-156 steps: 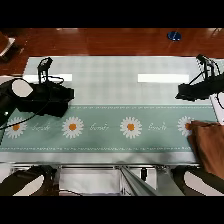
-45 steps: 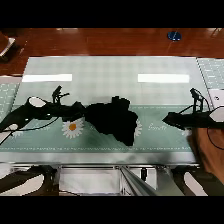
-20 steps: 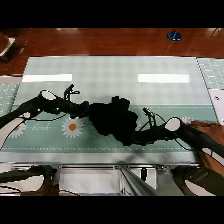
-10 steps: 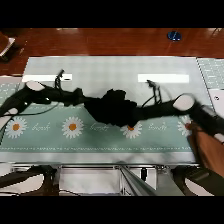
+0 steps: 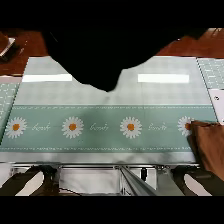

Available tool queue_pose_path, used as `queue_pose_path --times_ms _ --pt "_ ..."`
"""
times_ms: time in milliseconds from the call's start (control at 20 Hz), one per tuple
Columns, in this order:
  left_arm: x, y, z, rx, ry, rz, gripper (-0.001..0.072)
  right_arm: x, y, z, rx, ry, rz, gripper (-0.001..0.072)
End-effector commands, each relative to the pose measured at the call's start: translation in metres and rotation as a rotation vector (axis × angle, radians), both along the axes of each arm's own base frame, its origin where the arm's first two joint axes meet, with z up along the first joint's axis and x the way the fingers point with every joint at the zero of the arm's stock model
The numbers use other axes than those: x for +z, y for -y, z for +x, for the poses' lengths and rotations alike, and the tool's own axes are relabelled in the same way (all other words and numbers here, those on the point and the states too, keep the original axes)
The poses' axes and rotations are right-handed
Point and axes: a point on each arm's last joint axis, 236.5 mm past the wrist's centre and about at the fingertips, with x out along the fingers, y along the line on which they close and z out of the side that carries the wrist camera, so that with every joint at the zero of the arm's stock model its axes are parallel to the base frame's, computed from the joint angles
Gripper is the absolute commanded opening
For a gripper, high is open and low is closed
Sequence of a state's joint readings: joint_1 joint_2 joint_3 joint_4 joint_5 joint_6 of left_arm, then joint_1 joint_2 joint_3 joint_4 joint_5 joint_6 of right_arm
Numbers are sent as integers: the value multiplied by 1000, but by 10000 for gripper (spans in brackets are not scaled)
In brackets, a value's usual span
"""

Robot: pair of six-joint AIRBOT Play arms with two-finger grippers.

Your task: Fold the shirts.

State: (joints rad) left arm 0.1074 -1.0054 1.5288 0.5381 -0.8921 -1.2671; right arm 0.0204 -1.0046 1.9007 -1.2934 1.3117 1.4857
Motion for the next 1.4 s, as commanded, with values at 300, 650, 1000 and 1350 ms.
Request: queue_pose_path --times_ms 300,650,1000,1350 --pt "114 -49 -192 373 396 328 23 74 72 -155 -277 218 -105 21" --pt "-55 -38 -168 192 -114 418 23 -62 71 -134 -257 -217 -138 21" --pt "-289 -40 -84 130 -624 221 23 -269 76 -50 -279 -595 -157 21" --pt "-362 -26 20 190 -691 179 23 -366 103 52 -335 -756 109 21"
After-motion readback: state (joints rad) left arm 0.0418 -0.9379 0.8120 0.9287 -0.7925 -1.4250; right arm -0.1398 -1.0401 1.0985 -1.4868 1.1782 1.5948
